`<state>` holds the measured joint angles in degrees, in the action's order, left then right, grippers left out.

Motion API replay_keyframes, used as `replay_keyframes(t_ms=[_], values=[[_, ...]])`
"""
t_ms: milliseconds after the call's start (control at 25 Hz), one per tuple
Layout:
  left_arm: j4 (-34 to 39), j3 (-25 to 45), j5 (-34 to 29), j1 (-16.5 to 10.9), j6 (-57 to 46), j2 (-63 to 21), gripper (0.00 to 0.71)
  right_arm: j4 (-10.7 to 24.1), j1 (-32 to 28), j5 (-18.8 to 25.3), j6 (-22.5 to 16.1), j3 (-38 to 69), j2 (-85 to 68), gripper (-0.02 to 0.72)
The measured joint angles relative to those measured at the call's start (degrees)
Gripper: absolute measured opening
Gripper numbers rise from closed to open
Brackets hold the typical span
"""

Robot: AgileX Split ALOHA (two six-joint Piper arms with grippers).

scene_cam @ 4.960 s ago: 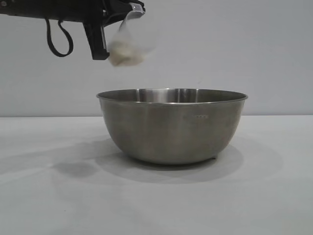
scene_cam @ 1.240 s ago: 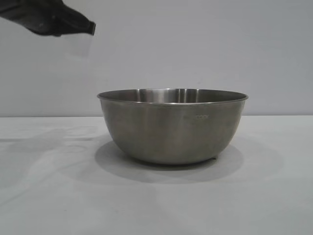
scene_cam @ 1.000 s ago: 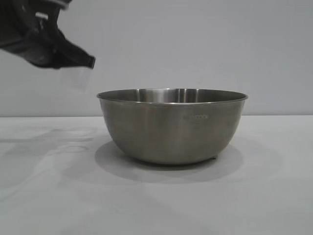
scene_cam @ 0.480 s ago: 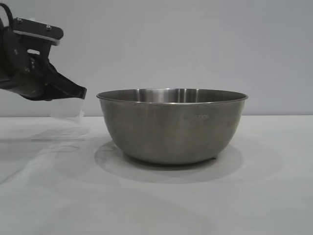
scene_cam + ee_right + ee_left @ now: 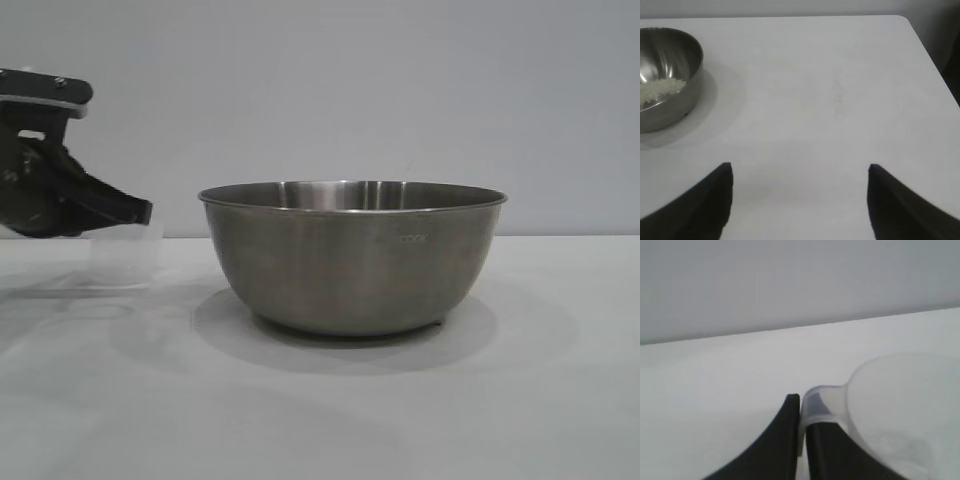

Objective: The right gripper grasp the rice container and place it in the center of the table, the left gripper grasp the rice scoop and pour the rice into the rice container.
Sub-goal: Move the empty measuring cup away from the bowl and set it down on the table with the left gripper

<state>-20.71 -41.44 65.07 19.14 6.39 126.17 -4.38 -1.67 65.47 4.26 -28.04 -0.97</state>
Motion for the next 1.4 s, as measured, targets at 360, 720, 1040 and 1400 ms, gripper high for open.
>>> replay_keyframes(t_ms=[360, 720, 1040, 1400], values=[[3.40, 2.55, 0.00, 0.00, -3.11, 0.00, 0.000, 0.00, 0.00, 0.00, -0.09, 0.00, 0.00, 0.479], [3.81, 2.55, 0.00, 0.00, -3.24, 0.00, 0.000, 0.00, 0.00, 0.00, -0.09, 0.00, 0.00, 0.479], [3.81, 2.55, 0.00, 0.00, -3.24, -0.33, 0.113, 0.00, 0.00, 0.00, -0.09, 0.00, 0.00, 0.479], [3.90, 8.01, 0.00, 0.00, -3.24, -5.26, 0.249, 0.00, 0.00, 0.00, -0.12, 0.00, 0.00, 0.479]])
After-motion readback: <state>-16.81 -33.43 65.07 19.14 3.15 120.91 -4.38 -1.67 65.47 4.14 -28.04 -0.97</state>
